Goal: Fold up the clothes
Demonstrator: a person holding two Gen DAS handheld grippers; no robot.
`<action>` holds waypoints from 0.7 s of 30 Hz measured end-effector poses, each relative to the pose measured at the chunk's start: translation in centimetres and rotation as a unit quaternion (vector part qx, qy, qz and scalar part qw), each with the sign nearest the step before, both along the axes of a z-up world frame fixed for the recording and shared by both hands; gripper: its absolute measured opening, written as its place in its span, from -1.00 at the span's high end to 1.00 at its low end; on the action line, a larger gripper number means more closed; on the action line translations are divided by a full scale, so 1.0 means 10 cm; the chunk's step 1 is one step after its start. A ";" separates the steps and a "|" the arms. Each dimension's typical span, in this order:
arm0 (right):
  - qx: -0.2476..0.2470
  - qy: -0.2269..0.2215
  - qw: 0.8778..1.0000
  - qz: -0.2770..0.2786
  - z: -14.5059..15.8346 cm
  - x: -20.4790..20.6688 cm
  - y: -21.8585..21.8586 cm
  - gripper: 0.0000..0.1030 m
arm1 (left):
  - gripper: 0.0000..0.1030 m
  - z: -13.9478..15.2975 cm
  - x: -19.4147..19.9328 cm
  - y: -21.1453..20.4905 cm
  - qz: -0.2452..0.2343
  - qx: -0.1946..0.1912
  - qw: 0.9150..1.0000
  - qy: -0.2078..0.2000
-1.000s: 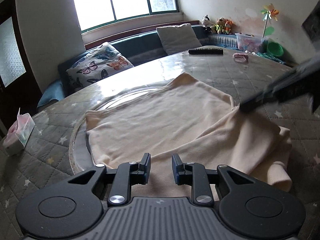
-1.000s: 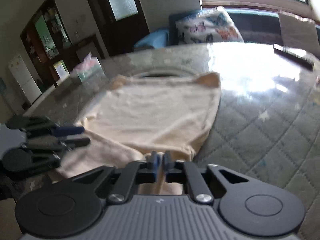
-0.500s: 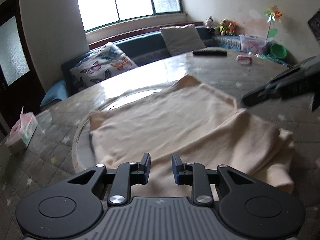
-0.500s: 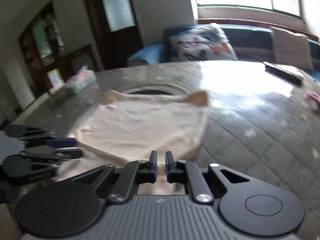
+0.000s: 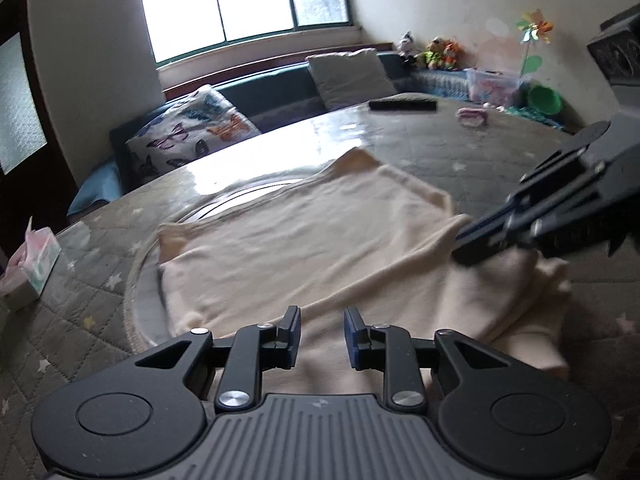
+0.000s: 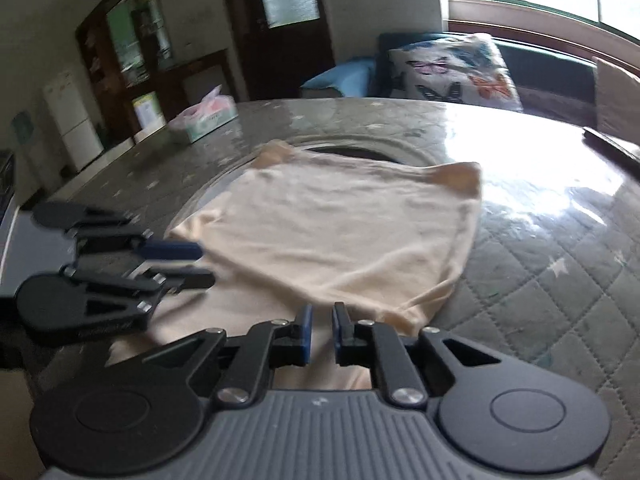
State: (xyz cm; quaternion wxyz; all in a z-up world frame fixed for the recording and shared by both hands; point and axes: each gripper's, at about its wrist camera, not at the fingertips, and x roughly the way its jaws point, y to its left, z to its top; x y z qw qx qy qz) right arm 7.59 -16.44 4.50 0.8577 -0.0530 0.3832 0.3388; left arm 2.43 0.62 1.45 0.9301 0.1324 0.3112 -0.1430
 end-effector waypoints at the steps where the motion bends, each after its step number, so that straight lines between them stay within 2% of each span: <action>1: -0.006 -0.001 1.000 0.009 0.00 -0.05 0.02 0.74 | 0.45 -0.01 -0.03 -0.04 -0.008 0.002 1.000 -0.001; 5: -0.033 0.002 0.999 0.033 -0.07 -0.25 0.06 0.73 | 0.45 -0.09 -0.15 -0.13 -0.029 0.021 0.999 -0.001; 8: -0.032 -0.001 0.999 0.025 -0.08 -0.36 -0.07 0.73 | 0.44 -0.09 -0.22 -0.08 -0.029 0.018 0.999 -0.004; 13: -0.026 -0.014 0.999 0.021 0.05 -0.44 -0.16 0.72 | 0.39 -0.05 -0.25 0.04 -0.010 0.012 1.000 -0.010; 18: -0.029 -0.005 1.000 0.004 -0.04 -0.34 -0.19 0.68 | 0.38 -0.07 -0.31 0.22 0.014 0.010 1.000 0.000; 21: -0.029 -0.007 1.000 0.006 0.03 -0.34 -0.21 0.67 | 0.34 -0.03 -0.36 0.31 0.022 0.008 1.000 -0.006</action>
